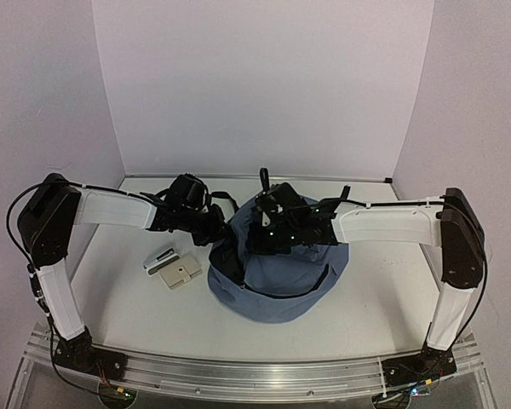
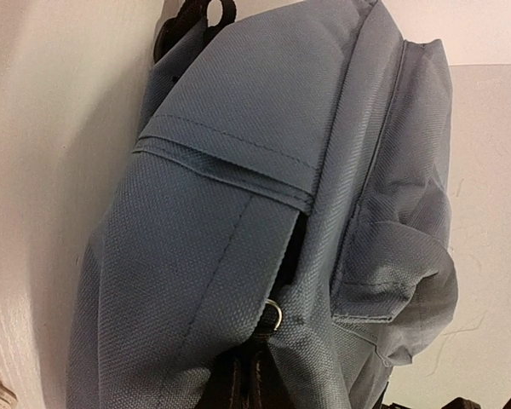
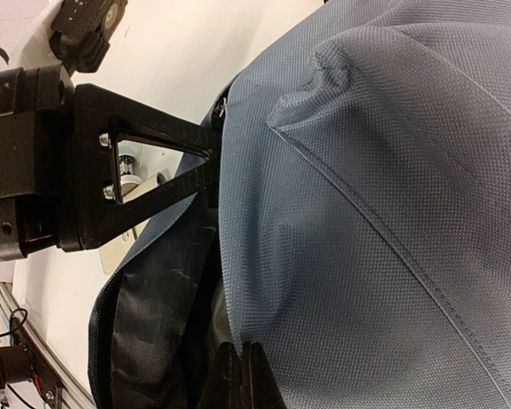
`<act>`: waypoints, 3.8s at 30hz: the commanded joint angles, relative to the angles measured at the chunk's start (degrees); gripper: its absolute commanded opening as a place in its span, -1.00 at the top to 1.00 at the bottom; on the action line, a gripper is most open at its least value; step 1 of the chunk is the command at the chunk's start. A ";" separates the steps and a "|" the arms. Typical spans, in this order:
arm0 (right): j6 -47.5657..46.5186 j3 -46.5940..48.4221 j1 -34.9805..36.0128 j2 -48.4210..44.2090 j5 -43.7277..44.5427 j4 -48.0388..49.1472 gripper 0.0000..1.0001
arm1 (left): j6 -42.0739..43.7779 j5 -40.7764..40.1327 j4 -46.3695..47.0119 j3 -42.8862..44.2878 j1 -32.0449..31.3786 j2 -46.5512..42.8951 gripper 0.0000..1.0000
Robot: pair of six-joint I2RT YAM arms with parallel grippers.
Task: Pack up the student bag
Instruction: Zip the student bag at the center of the board.
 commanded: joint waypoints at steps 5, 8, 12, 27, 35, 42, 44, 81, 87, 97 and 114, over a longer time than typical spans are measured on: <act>0.09 0.18 0.01 -3.33 0.71 3.63 1.00 | 0.05 -1.28 0.09 0.40 0.72 -2.92 1.00; -1.65 1.06 -0.02 -3.28 1.02 3.41 0.93 | 0.67 -0.79 -1.07 -1.10 1.03 -5.48 1.00; -5.73 4.66 -0.01 -2.54 2.59 0.89 0.07 | 2.79 3.04 -2.27 -2.02 1.80 -7.09 0.99; -27.83 20.35 -7.67 8.89 2.83 -9.44 -0.89 | 5.40 5.31 -7.42 -1.88 2.14 -9.58 0.99; -35.47 24.31 -7.63 14.40 -1.42 -9.63 -0.45 | 6.00 4.94 -9.23 -1.50 2.16 -9.93 1.00; -29.31 26.55 -7.87 18.64 13.80 -10.53 0.94 | 6.59 4.52 -12.24 -1.74 2.22 -11.36 1.00; -26.73 27.66 -8.06 18.96 16.96 -10.52 1.00 | 6.70 4.77 -13.48 -2.15 2.13 -11.80 0.99; -20.42 31.77 -11.29 15.62 5.02 -9.69 0.40 | 11.24 14.05 -21.47 -6.72 1.73 -20.33 1.00; -16.89 24.91 -8.40 8.01 -2.27 -9.50 -0.20 | 11.41 16.59 -19.00 -5.81 2.60 -19.48 1.00; -5.33 15.65 -3.98 2.17 2.07 -6.70 -0.40 | 6.62 25.12 -9.77 -7.30 2.59 -19.07 0.92; -3.12 8.15 1.06 -3.30 -0.07 -4.62 -0.36 | 15.01 16.11 -22.73 -6.58 8.23 -27.02 -0.03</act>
